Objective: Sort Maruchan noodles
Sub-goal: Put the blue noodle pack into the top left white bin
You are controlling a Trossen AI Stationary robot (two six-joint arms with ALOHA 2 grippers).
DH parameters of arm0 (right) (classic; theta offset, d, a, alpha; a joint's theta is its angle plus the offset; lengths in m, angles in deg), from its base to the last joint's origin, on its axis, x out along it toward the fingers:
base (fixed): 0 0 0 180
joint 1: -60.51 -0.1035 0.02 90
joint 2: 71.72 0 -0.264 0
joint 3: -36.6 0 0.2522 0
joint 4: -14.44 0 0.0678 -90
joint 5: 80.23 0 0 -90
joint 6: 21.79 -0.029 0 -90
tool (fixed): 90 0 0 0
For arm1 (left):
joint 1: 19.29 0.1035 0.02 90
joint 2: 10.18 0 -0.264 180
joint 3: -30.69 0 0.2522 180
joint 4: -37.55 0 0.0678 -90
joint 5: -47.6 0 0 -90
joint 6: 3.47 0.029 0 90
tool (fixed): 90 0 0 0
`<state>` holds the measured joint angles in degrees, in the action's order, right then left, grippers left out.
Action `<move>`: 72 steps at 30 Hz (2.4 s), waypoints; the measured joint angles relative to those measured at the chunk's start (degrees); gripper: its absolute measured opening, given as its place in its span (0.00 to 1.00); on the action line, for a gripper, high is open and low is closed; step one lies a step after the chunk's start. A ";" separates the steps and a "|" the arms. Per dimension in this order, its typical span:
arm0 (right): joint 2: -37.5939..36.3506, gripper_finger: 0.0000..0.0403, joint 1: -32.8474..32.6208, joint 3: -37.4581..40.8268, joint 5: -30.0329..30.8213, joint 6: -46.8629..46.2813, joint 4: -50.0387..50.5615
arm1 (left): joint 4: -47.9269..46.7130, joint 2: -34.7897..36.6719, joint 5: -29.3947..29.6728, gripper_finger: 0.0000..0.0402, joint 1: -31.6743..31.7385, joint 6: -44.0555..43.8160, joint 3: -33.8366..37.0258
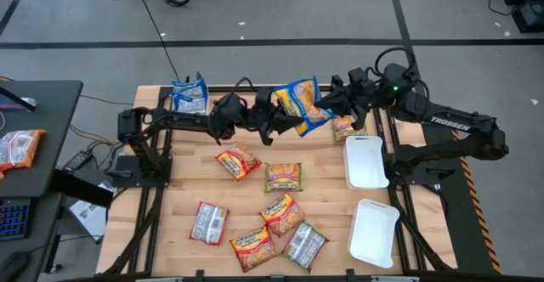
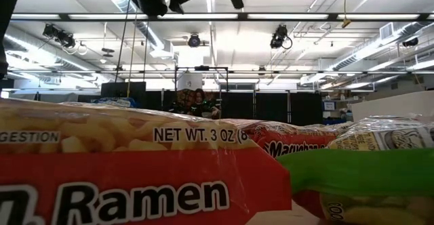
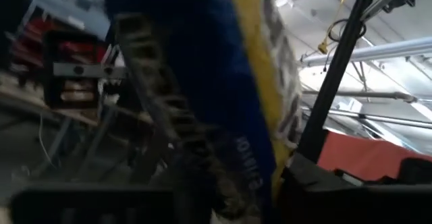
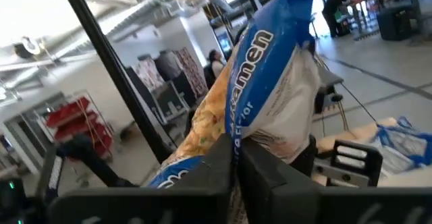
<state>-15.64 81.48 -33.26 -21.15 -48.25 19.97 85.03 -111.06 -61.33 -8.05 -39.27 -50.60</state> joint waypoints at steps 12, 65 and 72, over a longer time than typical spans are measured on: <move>-8.81 0.42 5.60 0.02 4.45 13.14 8.37 | -47.46 18.81 9.10 0.17 5.08 3.64 -0.04; -7.88 0.51 2.22 0.04 17.88 24.57 32.53 | -105.64 33.84 20.94 0.16 35.22 -79.37 23.29; -7.87 0.51 2.14 0.04 18.23 20.26 32.51 | -103.71 33.77 19.82 0.16 39.42 -85.45 26.17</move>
<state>-23.51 83.62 -33.22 -2.92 -27.99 52.47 -18.69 -77.29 -41.50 31.37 -124.71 -24.42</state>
